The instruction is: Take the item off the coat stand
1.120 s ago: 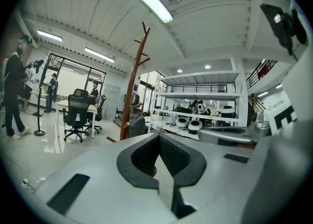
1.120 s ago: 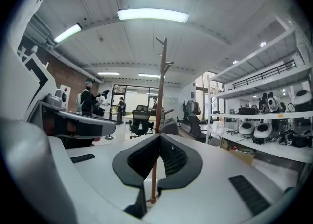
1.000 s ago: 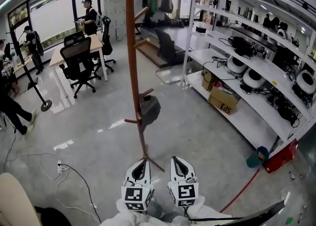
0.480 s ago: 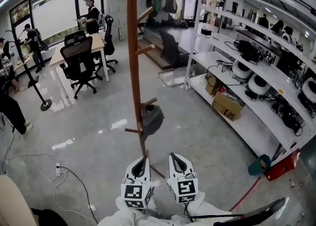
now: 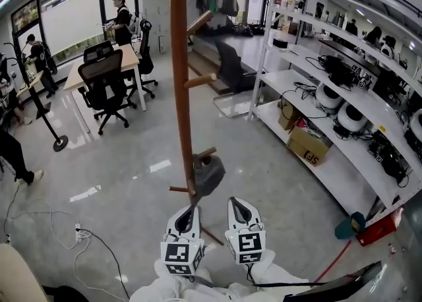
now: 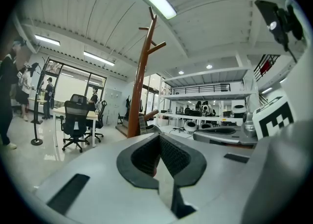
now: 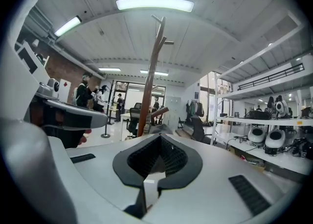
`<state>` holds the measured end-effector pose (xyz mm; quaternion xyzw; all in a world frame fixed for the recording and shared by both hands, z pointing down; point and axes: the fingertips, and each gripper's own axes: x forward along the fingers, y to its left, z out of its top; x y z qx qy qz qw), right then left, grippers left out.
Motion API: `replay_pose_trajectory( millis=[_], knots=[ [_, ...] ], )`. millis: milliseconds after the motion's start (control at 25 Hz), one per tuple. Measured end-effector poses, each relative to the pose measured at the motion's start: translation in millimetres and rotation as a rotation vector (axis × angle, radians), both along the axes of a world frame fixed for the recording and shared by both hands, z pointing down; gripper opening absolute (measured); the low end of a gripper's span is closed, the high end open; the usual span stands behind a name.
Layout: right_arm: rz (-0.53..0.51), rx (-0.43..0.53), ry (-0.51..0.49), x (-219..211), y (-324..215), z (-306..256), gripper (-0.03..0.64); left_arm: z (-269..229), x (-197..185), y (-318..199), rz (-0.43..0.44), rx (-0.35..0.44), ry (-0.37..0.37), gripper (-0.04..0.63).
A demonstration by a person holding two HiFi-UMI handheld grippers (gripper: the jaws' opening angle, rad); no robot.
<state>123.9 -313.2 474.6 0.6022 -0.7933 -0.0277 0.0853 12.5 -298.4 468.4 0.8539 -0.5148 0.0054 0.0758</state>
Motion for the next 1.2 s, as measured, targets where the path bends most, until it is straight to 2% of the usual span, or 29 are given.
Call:
replay_pose_trajectory(
  millis=[320,480,800,1000,1080,1200],
  knots=[
    [0.052,-0.009,0.011,0,-36,7,0.011,7,-12,-30,-0.017,-0.015,0.005,-0.012],
    [0.048,-0.012,-0.017,1,-51,8,0.011,11,-20,-39,-0.039,-0.03,0.008,-0.012],
    [-0.042,-0.047,-0.064,-10,-80,10,0.011,11,-33,-62,-0.115,-0.043,-0.014,-0.012],
    [-0.098,-0.077,-0.053,-13,-91,11,0.011,4,-35,-72,-0.153,-0.048,-0.004,-0.012],
    [-0.126,-0.107,-0.059,-16,-94,18,0.022,6,-31,-73,-0.152,-0.056,0.0,-0.012],
    [-0.155,-0.143,-0.062,-17,-98,28,0.123,10,-22,-73,-0.142,-0.064,-0.009,-0.012]
  ],
)
